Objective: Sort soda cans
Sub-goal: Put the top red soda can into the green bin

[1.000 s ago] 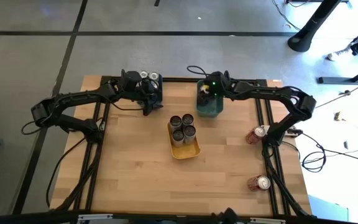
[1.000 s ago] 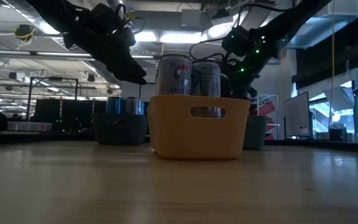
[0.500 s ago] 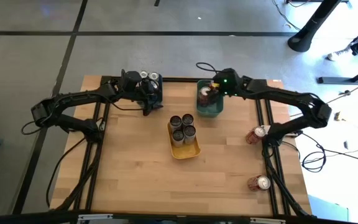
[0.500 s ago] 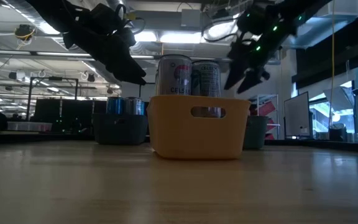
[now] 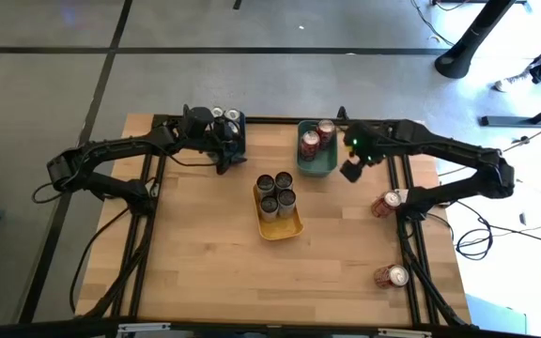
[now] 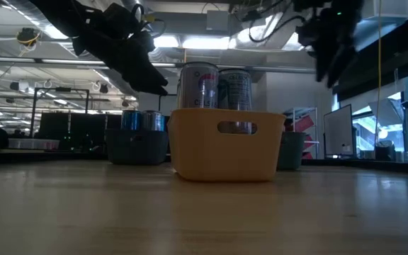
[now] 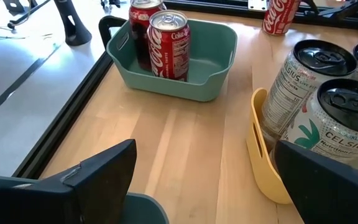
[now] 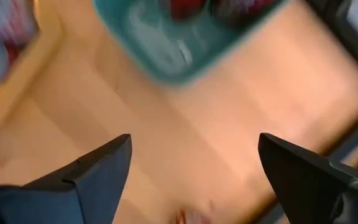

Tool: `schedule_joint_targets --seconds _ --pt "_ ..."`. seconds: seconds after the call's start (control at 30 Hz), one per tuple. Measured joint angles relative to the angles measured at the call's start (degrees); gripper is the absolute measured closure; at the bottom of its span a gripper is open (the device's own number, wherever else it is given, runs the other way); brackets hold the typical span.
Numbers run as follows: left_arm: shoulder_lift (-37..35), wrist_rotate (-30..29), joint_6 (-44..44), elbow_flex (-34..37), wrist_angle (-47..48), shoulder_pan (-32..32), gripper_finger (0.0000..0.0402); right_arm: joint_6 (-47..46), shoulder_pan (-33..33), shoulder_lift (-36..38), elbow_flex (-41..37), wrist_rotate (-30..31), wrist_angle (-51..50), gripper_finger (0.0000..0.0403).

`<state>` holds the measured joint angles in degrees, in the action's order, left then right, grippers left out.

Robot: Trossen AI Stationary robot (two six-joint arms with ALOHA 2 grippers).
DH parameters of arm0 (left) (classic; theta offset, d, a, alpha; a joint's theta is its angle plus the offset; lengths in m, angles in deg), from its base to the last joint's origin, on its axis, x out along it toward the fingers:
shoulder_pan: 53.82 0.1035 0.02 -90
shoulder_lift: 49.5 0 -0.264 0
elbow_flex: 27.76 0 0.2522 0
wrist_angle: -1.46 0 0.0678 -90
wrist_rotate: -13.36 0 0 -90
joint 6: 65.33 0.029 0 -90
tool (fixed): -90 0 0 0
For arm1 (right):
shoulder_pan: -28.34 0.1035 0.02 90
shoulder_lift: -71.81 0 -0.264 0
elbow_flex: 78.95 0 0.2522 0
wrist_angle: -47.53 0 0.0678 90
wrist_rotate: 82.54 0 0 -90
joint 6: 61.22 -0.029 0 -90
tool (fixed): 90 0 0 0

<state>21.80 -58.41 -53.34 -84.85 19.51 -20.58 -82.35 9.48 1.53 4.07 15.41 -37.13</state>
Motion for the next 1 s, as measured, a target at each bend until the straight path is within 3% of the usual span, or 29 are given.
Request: schedule_joint_targets --seconds 0.37,0.67,1.0 --pt "-0.02 0.0 -0.82 0.0 -0.3 -1.46 0.0031 -13.8 9.83 -0.02 -1.12 -0.4 -17.75 0.0054" --pt "-0.02 0.0 -0.76 0.0 -0.28 -3.78 0.0031 -19.33 16.18 3.05 -5.02 -2.55 -19.12 0.0054" --pt "-0.02 0.0 0.04 0.0 -0.21 -3.96 0.0031 -26.62 17.77 12.03 -14.34 -4.57 -18.69 0.0054"
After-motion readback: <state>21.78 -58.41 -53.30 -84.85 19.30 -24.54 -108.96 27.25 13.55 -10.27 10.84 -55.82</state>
